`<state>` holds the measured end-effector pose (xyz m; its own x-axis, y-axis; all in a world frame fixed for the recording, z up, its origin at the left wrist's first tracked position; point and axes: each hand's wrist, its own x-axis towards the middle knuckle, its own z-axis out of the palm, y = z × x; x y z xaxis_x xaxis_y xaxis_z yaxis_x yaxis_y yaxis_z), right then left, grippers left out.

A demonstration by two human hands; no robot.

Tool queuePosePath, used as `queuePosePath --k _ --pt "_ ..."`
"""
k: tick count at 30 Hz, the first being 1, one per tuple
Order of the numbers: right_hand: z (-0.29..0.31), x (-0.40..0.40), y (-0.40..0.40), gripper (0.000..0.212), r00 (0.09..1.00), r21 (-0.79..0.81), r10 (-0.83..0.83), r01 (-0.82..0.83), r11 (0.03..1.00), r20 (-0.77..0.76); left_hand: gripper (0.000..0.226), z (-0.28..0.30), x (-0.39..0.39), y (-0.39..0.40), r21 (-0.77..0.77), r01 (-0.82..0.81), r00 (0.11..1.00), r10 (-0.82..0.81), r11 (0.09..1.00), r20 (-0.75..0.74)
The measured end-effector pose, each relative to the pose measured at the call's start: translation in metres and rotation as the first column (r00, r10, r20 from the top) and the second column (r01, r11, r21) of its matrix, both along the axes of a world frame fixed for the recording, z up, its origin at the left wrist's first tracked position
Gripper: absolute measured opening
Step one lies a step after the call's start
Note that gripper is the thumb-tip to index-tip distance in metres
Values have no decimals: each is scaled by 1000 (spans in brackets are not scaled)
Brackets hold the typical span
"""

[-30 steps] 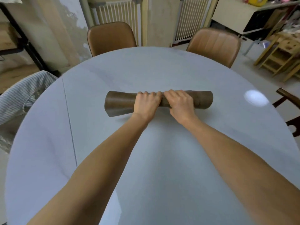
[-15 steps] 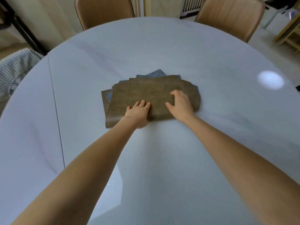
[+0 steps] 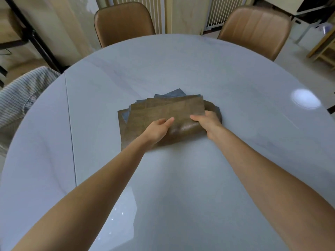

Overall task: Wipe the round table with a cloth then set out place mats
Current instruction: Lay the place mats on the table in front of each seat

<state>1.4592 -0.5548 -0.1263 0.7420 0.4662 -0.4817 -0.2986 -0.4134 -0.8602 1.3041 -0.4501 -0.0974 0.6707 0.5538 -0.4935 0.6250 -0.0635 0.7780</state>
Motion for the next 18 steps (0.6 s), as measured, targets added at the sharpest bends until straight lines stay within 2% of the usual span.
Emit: queuePosePath --k 4,7,10,12,13,15,18 --pt "25 -15 -5 15 989 165 75 -95 982 126 97 30 16 -12 -185 -177 984 175 967 -26" --pt "46 -26 -6 12 966 199 159 -200 959 204 119 59 22 -20 -271 -236 969 246 933 2" --pt "77 -45 -2 14 933 171 254 -302 938 257 146 92 21 -23 -238 -327 942 335 915 -8" --pt "95 -62 3 8 910 163 311 -363 917 274 151 101 21 -19 -208 -400 912 411 892 8" --pt "103 -72 5 8 900 169 327 -384 908 288 145 105 19 -14 -176 -434 895 445 883 21" --pt "116 -92 10 15 891 193 314 -389 901 328 116 120 8 -8 -96 -484 866 492 870 87" --pt "134 -116 19 17 883 235 293 -392 889 366 43 142 -15 -6 11 -512 835 494 859 241"
